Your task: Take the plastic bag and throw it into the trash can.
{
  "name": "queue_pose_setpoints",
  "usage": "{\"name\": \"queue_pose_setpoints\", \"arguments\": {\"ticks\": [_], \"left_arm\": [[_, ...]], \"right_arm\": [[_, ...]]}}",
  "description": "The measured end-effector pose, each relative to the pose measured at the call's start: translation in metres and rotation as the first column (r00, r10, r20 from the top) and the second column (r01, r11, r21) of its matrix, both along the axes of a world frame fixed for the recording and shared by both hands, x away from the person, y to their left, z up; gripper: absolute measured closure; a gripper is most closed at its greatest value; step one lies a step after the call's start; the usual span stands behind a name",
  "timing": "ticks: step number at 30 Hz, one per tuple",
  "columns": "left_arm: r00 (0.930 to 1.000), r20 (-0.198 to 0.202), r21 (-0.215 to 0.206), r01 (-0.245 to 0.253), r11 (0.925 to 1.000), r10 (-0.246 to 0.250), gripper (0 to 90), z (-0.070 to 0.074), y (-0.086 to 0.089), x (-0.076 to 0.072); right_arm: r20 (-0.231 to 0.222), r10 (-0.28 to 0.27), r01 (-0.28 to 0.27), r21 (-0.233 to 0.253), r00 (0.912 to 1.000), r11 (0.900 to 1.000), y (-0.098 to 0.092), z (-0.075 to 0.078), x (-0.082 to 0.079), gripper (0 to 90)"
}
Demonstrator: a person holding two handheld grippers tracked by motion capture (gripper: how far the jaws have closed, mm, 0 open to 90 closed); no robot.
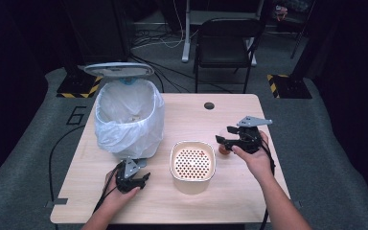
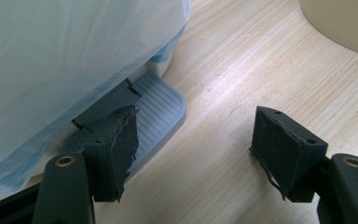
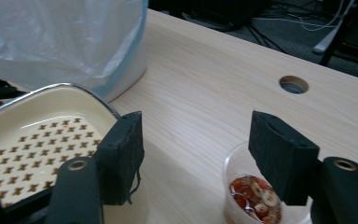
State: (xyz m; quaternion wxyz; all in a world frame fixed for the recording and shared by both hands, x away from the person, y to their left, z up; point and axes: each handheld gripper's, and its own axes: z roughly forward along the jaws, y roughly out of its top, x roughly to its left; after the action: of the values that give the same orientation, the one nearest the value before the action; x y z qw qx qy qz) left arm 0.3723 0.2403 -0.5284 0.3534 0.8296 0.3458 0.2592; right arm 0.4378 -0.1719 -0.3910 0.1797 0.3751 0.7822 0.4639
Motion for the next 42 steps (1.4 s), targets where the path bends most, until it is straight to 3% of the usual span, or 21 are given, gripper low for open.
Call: {"name": "queue_pose_setpoints", "arguments": {"ticks": [4,7,23,32,42], "left_arm": [[1.0,0.0,0.002,0.001,1.0,-0.001,31.2,0.0,0.0,0.0],[1.0,0.0,0.001,0.0,1.0,0.0,31.2,0.0,0.0,0.0],[1.0,-0.001,0.001,0.003,1.0,-0.003,31.2,0.0,0.0,0.0],[1.0,0.0,0.0,0.0,1.0,0.0,31.2,0.0,0.0,0.0],[1.0,-0.001,0.001,0.002,1.0,-0.002,31.2,0.0,0.0,0.0]], "right_arm": [[0.0,-0.057,0.057,-0.017,0.9984,0.998,-0.009,-0.005,0.007,25.5],[-0.004,-0.063,0.063,-0.02,0.998,0.998,-0.01,-0.006,0.007,24.4],[-0.041,-0.161,0.159,-0.036,0.9861,0.987,-0.027,-0.043,0.018,14.7],[-0.054,-0.175,0.174,-0.025,0.9831,0.984,-0.025,-0.056,0.022,9.6],[-0.067,-0.167,0.163,-0.058,0.9837,0.985,-0.014,-0.068,0.031,8.7]]}}
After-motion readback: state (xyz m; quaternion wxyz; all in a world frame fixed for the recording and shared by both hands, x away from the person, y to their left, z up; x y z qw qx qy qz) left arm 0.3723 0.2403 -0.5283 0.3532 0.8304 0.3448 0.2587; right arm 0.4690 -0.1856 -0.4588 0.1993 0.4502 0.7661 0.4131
